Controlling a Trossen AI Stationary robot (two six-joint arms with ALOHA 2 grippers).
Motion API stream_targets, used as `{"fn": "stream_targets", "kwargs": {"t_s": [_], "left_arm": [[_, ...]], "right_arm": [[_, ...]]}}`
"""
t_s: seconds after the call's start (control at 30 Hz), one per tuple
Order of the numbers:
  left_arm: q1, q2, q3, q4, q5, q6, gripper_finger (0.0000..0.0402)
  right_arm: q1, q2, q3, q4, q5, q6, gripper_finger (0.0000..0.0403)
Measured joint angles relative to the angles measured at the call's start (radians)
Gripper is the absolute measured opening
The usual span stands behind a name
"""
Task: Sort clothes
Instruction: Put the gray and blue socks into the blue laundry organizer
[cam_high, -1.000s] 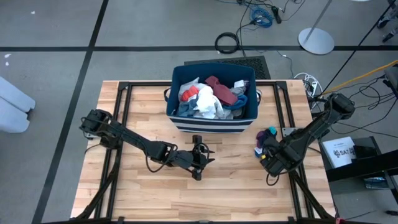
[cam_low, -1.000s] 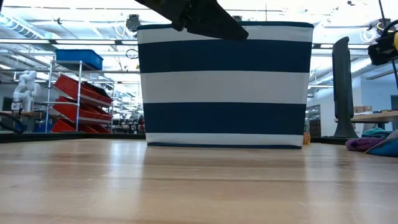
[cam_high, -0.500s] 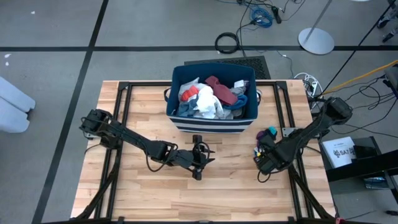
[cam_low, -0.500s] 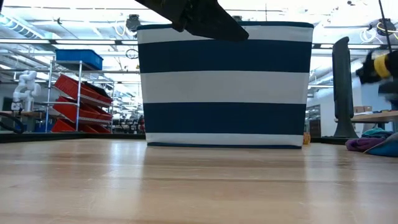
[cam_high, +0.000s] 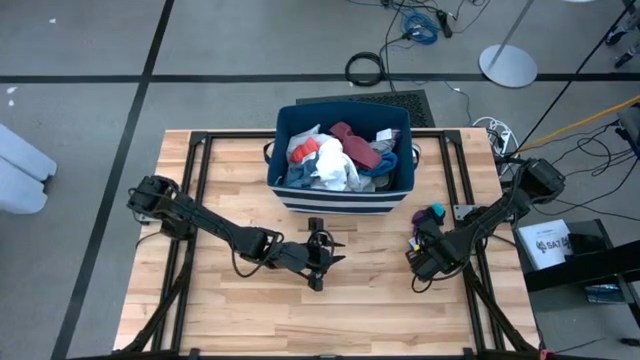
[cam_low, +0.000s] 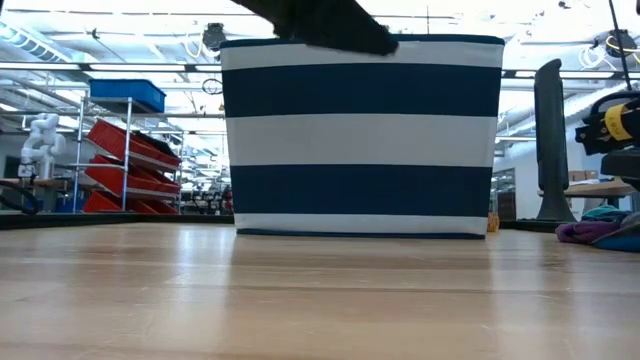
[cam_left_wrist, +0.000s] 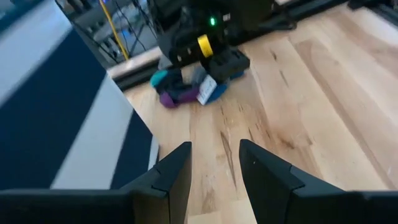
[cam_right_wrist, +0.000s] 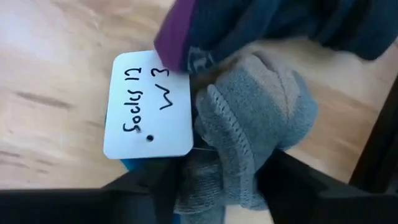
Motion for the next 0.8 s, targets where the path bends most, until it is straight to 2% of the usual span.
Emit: {"fn": "stream_targets", "kwargs": {"t_s": [0.27,0.37,0.67,0.8], "left_arm": [[-0.034,-0.047,0.0,-0.015,-0.097,0.058,0.0143],[-0.033,-0.055,0.001,-0.023,-0.107,0.059,0.0143],[-0.033,-0.084,0.001,-0.062,-0.152,0.058,0.0143],[-0.034,-0.084,0.0,-0.066,-0.152,0.057,0.0143]], "right_arm": [[0.001,-0.003,0.026,-0.007,-0.034,-0.012,0.0053],[0.001,-0.001,0.068,-0.017,-0.049,-0.043,0.0016],[0.001,-0.002,0.339,-0.203,-0.01,-0.149,0.0017],[0.002,-0.003,0.496,-0.292,0.087,-0.204,0.0016]]}}
